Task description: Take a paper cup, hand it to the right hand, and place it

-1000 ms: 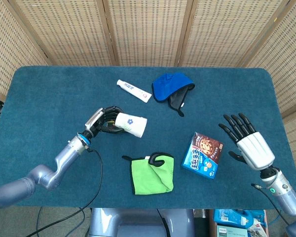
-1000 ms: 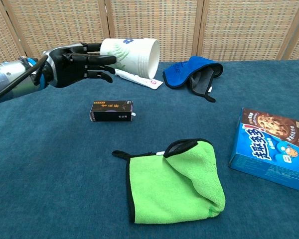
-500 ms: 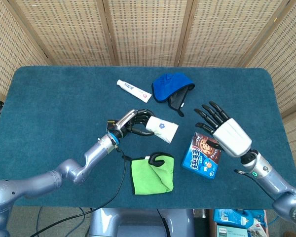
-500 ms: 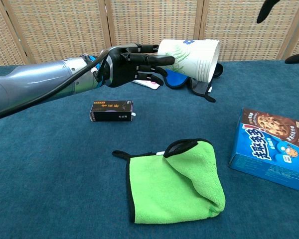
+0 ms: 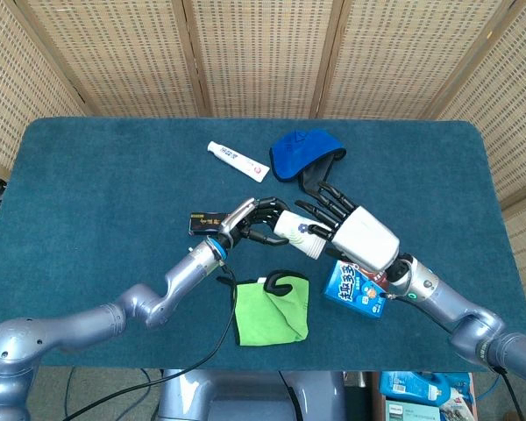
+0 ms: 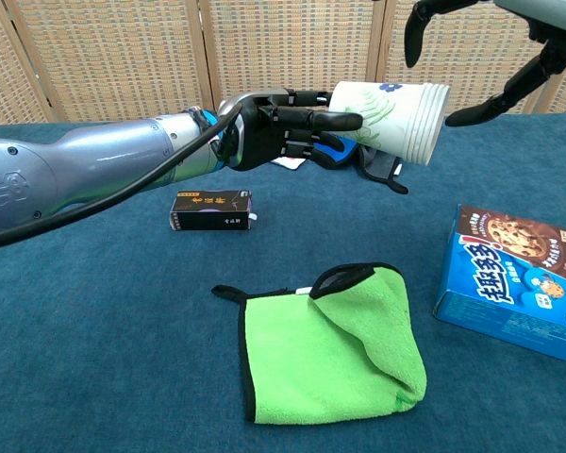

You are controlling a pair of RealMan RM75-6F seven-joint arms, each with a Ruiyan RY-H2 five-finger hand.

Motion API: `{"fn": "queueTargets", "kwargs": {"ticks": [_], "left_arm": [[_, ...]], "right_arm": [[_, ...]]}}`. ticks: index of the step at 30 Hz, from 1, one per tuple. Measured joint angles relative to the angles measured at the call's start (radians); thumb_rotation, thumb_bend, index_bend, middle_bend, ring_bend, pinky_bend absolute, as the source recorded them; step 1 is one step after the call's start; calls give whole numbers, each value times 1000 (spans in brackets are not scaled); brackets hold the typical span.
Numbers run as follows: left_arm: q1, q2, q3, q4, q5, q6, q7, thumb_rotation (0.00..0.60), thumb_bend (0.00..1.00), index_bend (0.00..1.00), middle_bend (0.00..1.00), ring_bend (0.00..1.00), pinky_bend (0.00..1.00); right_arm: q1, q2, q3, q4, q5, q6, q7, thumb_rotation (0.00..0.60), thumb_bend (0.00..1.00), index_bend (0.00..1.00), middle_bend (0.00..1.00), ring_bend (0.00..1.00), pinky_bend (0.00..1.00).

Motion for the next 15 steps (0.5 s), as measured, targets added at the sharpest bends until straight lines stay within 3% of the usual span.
{"fn": "queueTargets", "kwargs": {"ticks": [15], "left_arm": [[7, -15, 0, 16, 13, -9, -19, 600, 128, 531, 505, 485, 475]], "right_arm": [[20, -57, -25, 91, 22, 55, 27, 600, 332, 556, 269, 100, 39]]}}
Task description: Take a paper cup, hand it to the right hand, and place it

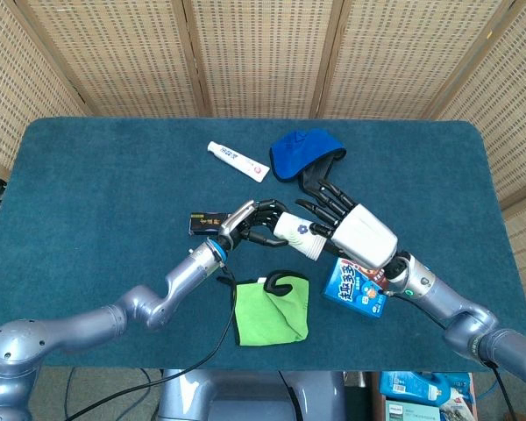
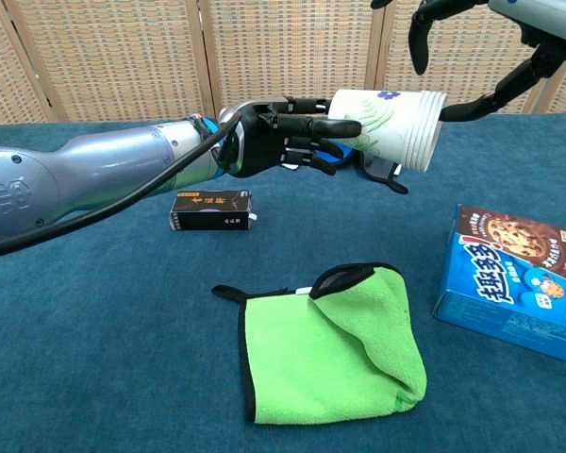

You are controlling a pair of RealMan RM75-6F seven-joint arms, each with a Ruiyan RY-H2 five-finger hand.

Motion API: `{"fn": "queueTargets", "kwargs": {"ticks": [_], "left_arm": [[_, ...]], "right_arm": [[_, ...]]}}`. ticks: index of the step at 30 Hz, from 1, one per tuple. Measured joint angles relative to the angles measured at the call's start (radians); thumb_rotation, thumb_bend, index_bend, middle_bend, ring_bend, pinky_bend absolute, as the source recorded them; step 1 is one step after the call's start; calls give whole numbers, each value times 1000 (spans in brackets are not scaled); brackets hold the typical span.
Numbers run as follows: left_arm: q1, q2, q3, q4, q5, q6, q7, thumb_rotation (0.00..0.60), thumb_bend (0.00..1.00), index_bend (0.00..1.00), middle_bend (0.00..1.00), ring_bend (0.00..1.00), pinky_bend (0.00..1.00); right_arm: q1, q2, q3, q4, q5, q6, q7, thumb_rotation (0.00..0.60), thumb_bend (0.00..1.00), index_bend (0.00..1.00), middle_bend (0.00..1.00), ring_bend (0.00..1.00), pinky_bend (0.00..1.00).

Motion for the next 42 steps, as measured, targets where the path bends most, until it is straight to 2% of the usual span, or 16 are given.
{"fn": "queueTargets", "kwargs": {"ticks": [8, 15, 26, 42], "left_arm": [[-1, -5, 0, 8, 10, 0, -10, 600, 128, 531, 505, 485, 475], [1, -5, 0, 9, 16, 3, -15, 600, 128, 531, 505, 485, 475], [1, -4, 1, 7, 18, 3, -18, 600, 128, 531, 505, 485, 474], [-1, -8, 3, 14, 19, -3, -22, 600, 128, 531, 505, 485, 475]], "right_arm": [[10, -20, -7, 18, 7, 21, 1, 600, 421, 595, 285, 103, 55], [25, -33, -18, 25, 11, 20, -8, 600, 439, 597, 286, 103, 55], [40, -41, -33, 30, 19, 18, -23, 600, 504, 653, 296, 103, 62], [47, -56, -50, 53, 19, 38, -32, 600, 519, 712, 317, 108, 70]]}}
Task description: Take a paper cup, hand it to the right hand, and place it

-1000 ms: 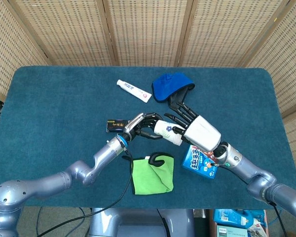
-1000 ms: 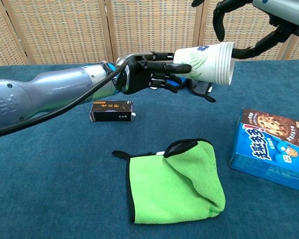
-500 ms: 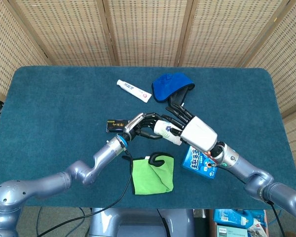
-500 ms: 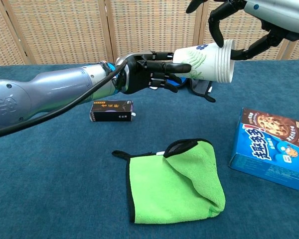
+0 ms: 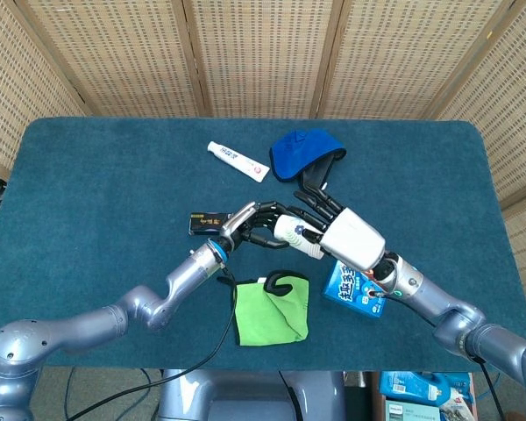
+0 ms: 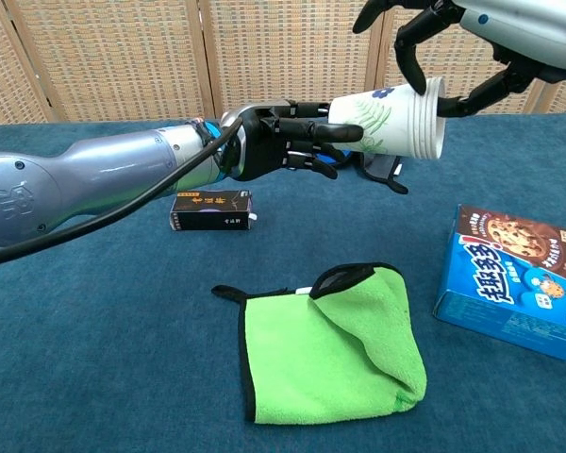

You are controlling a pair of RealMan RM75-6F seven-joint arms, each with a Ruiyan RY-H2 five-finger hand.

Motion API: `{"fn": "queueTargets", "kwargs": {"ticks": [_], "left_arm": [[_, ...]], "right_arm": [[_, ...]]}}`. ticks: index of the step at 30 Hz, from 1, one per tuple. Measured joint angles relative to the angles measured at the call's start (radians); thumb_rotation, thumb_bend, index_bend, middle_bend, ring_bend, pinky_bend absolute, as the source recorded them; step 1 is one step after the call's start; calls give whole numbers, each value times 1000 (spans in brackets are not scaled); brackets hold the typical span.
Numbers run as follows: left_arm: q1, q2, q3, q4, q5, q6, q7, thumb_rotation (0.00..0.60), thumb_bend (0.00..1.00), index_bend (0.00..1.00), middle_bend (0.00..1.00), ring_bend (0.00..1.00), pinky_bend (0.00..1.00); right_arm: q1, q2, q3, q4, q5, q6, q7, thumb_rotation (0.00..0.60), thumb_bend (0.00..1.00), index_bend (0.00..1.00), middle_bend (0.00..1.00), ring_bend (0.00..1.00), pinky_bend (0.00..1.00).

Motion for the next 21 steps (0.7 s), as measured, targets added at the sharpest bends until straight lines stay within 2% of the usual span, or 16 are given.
{"fn": "queueTargets", "kwargs": {"ticks": [12, 21], "left_arm": [[31, 37, 9, 23, 2, 4, -21, 600, 129, 531, 505, 485, 475], [102, 157, 44, 34, 41, 44, -49, 600, 129, 531, 505, 485, 474]], "right_arm": [[-19, 24, -13, 32, -11, 64, -15, 600, 519, 716, 325, 108, 81], [-45, 81, -39, 42, -12, 61, -54, 600, 519, 716, 325, 115, 81]]}}
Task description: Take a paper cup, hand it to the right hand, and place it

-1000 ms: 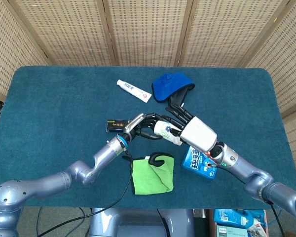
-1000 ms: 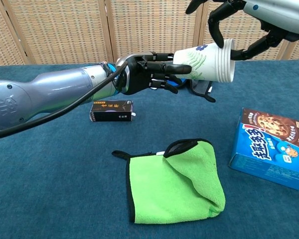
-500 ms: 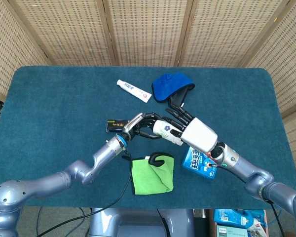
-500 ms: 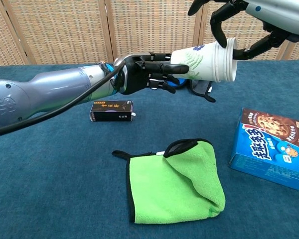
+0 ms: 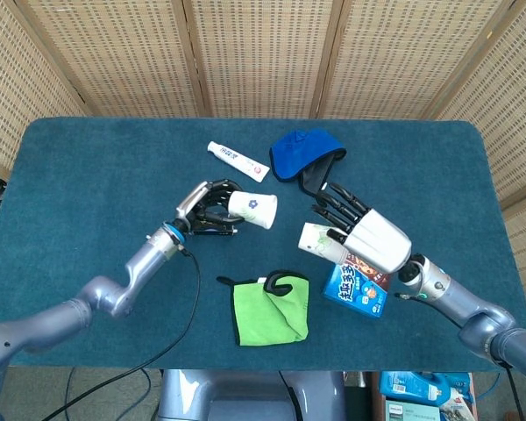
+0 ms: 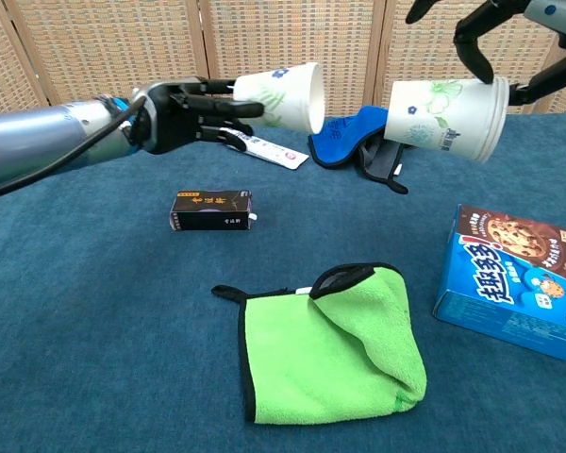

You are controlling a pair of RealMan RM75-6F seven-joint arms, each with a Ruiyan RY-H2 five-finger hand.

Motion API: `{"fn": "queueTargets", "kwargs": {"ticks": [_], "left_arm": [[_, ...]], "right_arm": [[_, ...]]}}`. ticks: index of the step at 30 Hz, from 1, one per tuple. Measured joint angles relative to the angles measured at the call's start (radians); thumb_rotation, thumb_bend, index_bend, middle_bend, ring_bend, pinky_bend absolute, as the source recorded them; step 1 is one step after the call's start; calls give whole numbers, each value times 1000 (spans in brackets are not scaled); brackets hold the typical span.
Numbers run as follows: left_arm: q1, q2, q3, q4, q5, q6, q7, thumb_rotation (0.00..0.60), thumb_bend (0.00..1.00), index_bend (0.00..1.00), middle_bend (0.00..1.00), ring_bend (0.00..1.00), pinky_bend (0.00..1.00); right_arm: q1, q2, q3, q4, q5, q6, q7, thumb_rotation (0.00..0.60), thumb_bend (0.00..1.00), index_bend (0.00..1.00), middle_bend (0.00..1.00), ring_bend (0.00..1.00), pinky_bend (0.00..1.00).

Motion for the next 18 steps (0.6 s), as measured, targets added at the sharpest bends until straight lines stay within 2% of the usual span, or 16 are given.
{"fn": "queueTargets", "kwargs": {"ticks": [5, 13, 18], "left_arm": [[43, 74, 42, 40, 41, 58, 85, 600, 130, 531, 505, 485, 475], [137, 194, 140, 119, 94, 159, 346, 600, 130, 531, 505, 485, 475], [175, 221, 187, 167, 108, 186, 497, 600, 130, 531, 505, 485, 475]], "right_arm": [[6, 26, -13, 19, -9, -33, -43, 600, 519, 716, 329, 120, 81], [60, 56, -64, 61, -81, -146, -161, 600, 518, 716, 328, 121, 81], [103, 55, -102, 83, -122, -249, -234, 600, 518, 716, 324, 121, 82]]}}
